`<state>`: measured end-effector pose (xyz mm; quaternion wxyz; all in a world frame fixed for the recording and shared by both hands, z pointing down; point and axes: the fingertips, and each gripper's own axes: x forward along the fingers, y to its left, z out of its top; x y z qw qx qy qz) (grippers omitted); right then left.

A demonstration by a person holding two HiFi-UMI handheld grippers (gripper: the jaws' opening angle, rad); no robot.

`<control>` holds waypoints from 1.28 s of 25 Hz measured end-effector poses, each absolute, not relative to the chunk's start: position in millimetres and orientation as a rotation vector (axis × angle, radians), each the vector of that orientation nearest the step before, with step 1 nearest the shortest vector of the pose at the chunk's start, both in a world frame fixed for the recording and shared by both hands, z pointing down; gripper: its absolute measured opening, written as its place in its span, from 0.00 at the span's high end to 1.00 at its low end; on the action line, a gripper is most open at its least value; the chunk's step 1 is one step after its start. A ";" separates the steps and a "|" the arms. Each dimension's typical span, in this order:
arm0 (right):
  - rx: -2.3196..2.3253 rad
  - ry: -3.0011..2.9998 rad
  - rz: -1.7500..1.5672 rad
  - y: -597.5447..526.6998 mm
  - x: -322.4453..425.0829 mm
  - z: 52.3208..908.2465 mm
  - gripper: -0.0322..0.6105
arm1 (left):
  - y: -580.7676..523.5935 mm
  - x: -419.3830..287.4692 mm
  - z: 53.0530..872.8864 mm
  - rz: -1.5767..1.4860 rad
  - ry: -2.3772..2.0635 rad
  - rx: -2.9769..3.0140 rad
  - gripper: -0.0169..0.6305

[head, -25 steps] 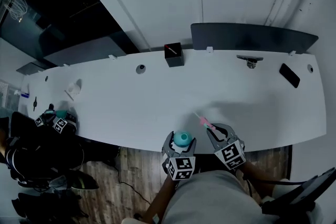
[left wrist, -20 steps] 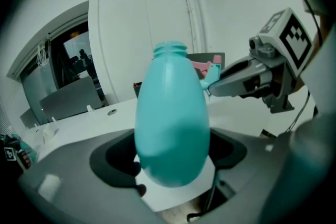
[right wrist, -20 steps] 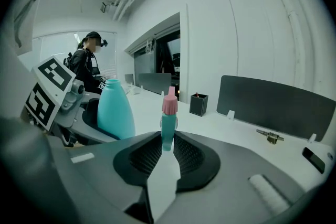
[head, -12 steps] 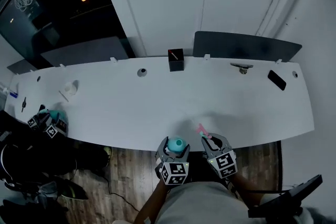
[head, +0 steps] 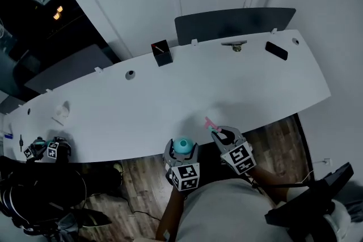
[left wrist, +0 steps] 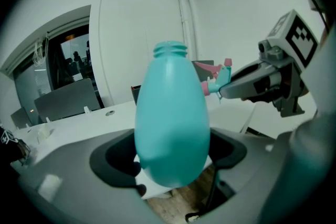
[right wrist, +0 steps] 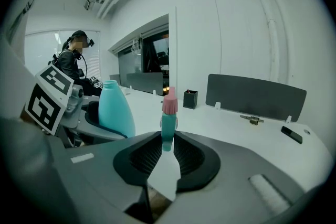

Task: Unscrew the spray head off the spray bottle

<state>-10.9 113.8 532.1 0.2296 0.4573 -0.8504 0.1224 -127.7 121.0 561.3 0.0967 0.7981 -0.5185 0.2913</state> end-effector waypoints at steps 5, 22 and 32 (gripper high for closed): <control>1.285 -2.366 0.337 108.7 6.0 520.7 0.84 | 116.0 -109.7 552.5 0.861 -1.540 2.380 0.36; 1.344 -2.445 0.361 101.8 22.0 510.3 0.84 | 107.4 -86.5 554.2 0.866 -1.520 2.385 0.36; 1.342 -2.445 0.360 106.1 26.6 508.6 0.84 | 110.8 -77.4 552.4 0.871 -1.504 2.400 0.36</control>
